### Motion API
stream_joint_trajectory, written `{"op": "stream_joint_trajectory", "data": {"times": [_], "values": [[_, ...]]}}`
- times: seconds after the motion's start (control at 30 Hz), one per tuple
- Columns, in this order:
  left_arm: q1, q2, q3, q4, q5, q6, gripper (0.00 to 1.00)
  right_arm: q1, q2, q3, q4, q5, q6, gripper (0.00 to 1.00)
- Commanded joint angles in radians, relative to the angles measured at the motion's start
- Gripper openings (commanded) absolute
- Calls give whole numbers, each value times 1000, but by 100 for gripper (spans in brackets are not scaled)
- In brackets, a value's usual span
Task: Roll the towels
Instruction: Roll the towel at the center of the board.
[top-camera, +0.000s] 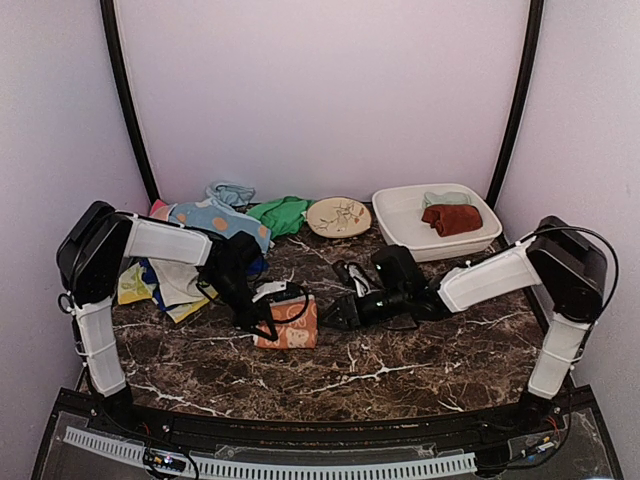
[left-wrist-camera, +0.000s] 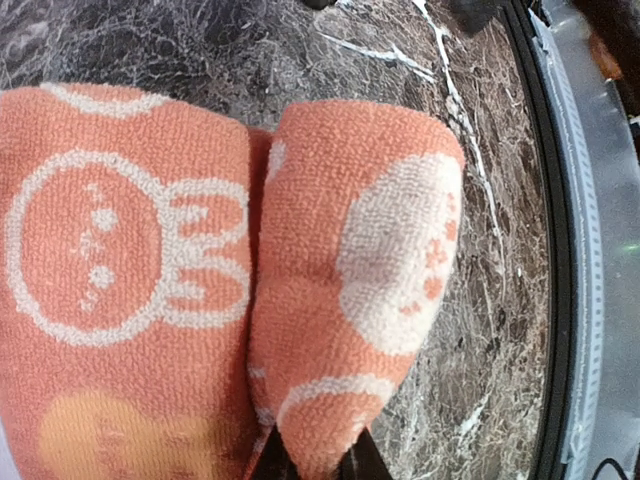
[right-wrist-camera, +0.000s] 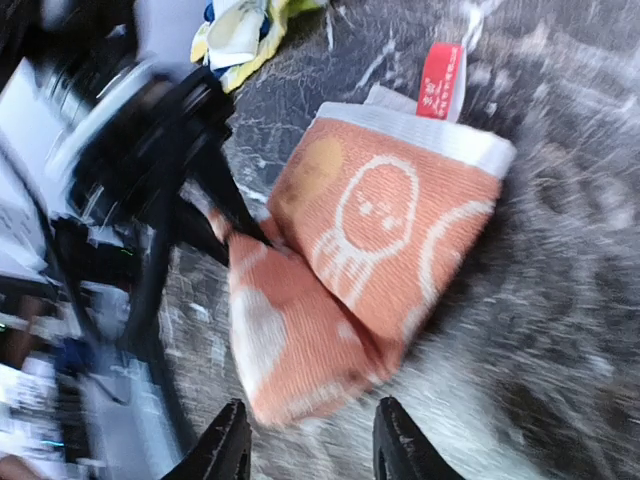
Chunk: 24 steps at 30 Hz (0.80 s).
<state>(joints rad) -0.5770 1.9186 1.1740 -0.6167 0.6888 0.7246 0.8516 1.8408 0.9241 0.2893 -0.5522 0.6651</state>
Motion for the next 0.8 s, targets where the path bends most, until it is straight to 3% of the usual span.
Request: {"op": "stream_joint_trajectory", "data": {"times": [0.0, 0.1, 0.17, 0.33, 0.4, 0.5, 0.77], "values": [[32, 96, 86, -209, 43, -3, 5, 118, -174, -179, 128, 352, -439, 45], [53, 159, 152, -298, 88, 12, 5, 256, -238, -242, 170, 607, -720, 48], [68, 199, 194, -348, 115, 20, 4, 324, -225, -202, 101, 739, -876, 50], [91, 274, 270, -424, 131, 26, 4, 500, -106, -114, 102, 1009, -1275, 51], [97, 294, 288, -442, 139, 24, 4, 541, -35, -104, 187, 1099, -1440, 51], [100, 308, 306, -453, 141, 22, 4, 547, 57, -104, 333, 1135, -1621, 50], [105, 332, 323, -481, 138, 34, 4, 497, 250, -27, 544, 1166, -1875, 49]]}}
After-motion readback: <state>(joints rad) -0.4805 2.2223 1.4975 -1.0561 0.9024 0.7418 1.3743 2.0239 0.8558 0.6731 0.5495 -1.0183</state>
